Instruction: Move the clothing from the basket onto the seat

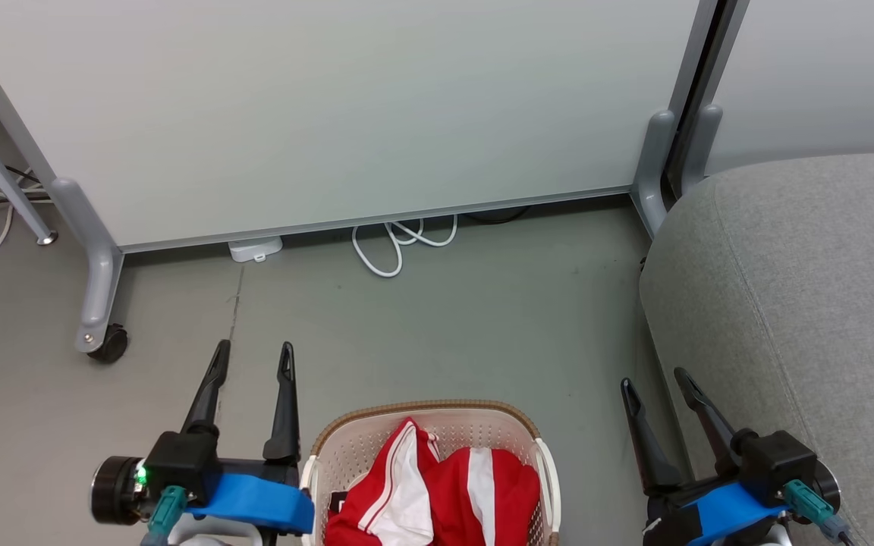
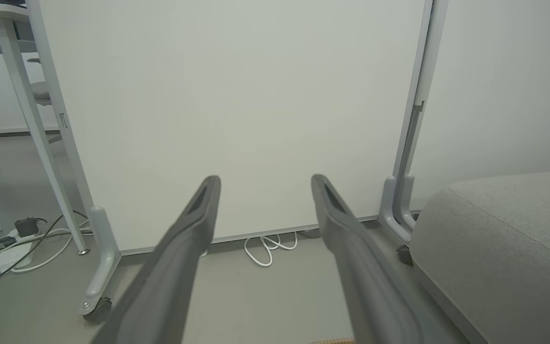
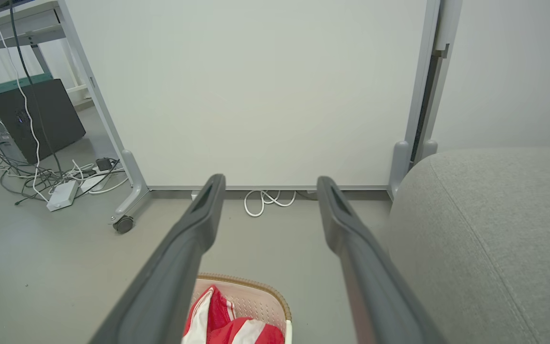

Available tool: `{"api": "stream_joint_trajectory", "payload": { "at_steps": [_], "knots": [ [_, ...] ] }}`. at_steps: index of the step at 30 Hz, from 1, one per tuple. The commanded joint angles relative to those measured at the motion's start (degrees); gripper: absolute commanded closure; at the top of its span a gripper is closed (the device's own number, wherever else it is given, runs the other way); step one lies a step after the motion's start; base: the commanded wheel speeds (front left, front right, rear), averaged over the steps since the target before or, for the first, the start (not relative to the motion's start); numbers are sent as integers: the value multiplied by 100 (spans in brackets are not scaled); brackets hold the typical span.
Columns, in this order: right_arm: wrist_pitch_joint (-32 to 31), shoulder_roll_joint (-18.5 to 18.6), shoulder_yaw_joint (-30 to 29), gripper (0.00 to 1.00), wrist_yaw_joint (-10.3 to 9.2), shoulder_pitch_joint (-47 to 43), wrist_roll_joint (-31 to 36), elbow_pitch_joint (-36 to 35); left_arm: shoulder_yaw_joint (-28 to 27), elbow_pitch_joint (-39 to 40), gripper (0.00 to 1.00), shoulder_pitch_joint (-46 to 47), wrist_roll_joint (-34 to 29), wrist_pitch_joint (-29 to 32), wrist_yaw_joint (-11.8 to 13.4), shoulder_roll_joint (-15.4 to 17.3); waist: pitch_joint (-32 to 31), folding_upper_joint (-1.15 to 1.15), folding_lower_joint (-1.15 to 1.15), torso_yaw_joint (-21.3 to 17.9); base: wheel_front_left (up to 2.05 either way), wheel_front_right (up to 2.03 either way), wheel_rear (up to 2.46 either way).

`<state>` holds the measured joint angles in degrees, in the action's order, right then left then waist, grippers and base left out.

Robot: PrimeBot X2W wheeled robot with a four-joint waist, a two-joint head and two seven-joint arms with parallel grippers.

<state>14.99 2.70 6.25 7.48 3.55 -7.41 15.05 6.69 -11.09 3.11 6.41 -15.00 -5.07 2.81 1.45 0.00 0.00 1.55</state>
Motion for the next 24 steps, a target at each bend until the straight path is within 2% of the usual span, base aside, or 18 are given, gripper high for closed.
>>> {"api": "stream_joint_trajectory", "payload": {
  "at_steps": [1, 11, 14, 24],
  "knots": [
    [30, 33, 6, 0, 3, 44, 11, 1, 68, -53, 0, 102, 20, -28, -36, 12, 20, 0, 0, -10, 0, 0, 0],
    [27, 32, 46, 0, 3, 355, 32, -39, 464, -881, 0, 912, -54, -23, -222, 31, 555, 0, 0, -254, 0, 0, 0],
    [26, 32, 37, 0, 3, 462, 45, -71, 649, -1249, 0, 1250, -19, -23, -241, 125, 820, 0, 0, -370, 0, 0, 0],
    [27, 28, 33, 0, 3, 902, 67, -186, 1746, -2599, 0, 2277, 557, -23, -242, 526, 1704, 0, 0, -704, 0, 0, 0]
  ]
}}
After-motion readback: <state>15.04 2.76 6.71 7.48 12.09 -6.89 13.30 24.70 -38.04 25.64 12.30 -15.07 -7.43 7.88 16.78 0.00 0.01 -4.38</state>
